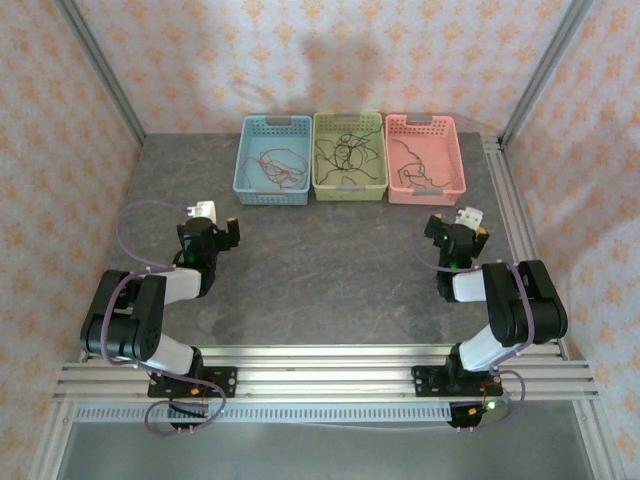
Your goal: Untangle the cables
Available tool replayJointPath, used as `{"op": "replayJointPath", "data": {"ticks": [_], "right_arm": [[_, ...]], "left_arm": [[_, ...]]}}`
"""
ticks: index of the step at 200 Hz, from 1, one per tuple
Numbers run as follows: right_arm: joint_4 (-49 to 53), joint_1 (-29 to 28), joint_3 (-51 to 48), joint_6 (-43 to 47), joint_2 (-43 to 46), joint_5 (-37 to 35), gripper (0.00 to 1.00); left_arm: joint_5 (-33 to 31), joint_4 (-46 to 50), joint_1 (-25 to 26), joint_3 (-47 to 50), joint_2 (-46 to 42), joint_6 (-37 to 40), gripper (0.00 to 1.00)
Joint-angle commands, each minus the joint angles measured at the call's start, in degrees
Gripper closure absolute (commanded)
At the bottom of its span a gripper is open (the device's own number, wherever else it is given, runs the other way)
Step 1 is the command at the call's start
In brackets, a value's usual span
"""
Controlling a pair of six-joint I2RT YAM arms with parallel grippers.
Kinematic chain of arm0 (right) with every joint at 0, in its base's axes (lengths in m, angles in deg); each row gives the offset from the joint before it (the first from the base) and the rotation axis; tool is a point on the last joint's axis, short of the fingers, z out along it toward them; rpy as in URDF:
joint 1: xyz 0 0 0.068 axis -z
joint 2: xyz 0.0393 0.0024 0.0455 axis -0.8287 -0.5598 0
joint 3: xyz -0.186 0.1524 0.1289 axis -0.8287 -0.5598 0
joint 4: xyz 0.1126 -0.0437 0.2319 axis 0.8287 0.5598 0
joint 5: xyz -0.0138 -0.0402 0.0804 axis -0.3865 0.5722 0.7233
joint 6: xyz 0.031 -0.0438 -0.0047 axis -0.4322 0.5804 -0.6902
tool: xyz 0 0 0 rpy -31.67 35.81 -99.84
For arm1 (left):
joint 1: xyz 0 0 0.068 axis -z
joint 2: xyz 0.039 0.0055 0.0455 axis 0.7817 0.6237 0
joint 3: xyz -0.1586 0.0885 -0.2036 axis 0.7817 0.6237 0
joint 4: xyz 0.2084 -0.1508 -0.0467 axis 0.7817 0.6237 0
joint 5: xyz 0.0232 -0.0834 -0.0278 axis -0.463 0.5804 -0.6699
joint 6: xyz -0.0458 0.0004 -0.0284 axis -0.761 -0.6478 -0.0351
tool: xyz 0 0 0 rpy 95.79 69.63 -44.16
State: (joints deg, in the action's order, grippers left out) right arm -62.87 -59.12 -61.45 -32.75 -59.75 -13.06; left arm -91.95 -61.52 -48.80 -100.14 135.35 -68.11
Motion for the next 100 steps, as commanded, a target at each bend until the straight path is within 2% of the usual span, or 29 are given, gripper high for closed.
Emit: {"op": "replayJointPath", "data": {"ticks": [1, 20, 44, 100], "right_arm": [[-0.97, 0.17, -0.03, -0.44, -0.13, -0.88, 0.01], [0.16, 0.17, 0.55, 0.24, -0.04, 1.0, 0.01], [0.8, 0.13, 0.76, 2.54, 0.05, 7.09, 0.01], [2.0, 0.34, 1.62, 2.41, -0.44, 7.97, 0.01]], "left_arm": [[0.53, -1.87, -0.24, -0.45, 0.35, 0.72, 0.0], [0.49, -1.79, -0.24, -0.5, 0.3, 0.77, 0.0], [0.53, -1.79, -0.24, -0.5, 0.37, 0.72, 0.0], [0.48, -1.8, -0.24, -0.49, 0.35, 0.69, 0.0]]}}
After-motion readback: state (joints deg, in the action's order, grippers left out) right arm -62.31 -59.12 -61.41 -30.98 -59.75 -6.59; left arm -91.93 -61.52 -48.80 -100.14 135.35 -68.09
